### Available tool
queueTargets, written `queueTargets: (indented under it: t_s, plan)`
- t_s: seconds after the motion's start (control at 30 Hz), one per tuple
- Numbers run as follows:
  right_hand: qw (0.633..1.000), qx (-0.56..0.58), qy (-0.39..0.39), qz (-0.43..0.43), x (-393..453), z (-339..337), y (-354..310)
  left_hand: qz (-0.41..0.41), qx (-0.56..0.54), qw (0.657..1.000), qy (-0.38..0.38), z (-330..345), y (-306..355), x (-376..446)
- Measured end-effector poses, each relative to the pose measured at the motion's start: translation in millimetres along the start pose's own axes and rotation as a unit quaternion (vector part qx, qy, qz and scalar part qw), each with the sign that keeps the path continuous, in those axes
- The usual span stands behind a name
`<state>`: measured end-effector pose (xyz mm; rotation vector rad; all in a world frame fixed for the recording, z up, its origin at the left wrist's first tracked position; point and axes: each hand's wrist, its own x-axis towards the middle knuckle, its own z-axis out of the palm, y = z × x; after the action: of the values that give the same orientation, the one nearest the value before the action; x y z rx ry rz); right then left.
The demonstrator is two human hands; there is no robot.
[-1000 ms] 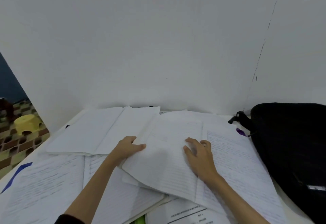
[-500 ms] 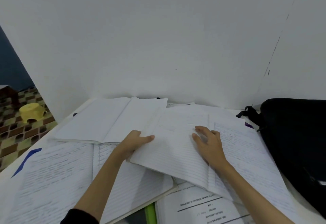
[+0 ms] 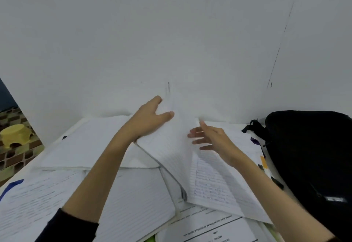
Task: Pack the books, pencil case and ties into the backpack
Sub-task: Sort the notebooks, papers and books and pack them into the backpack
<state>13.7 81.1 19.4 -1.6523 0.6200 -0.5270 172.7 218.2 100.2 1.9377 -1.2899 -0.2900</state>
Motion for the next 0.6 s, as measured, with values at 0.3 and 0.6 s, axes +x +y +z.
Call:
queueTargets:
  t_s: [0.3, 0.6]
  plan:
    - [0.992, 0.021, 0.074, 0.101, -30.5, -101.5, -2.5, 0.093, 0.128, 0.932, -0.325, 123.1, 87.4, 7.4]
    - [0.939, -0.089, 0.243, 0.229, -36.4, -108.2, 83.0, -0.069, 0.112, 0.987, -0.093, 173.2, -31.5, 43.3]
